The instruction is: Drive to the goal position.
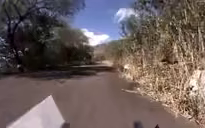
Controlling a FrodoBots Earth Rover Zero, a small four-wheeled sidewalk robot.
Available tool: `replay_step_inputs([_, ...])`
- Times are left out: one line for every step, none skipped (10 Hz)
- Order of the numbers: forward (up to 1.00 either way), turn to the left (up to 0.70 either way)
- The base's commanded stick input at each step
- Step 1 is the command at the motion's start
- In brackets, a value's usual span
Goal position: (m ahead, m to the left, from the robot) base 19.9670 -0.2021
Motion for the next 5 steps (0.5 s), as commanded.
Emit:
replay_step_inputs([0.5,-0.5])
replay_step_inputs([0.5,-0.5])
replay_step_inputs([0.5,-0.5])
replay_step_inputs([0.5,-0.06])
replay_step_inputs([0.5,0.0])
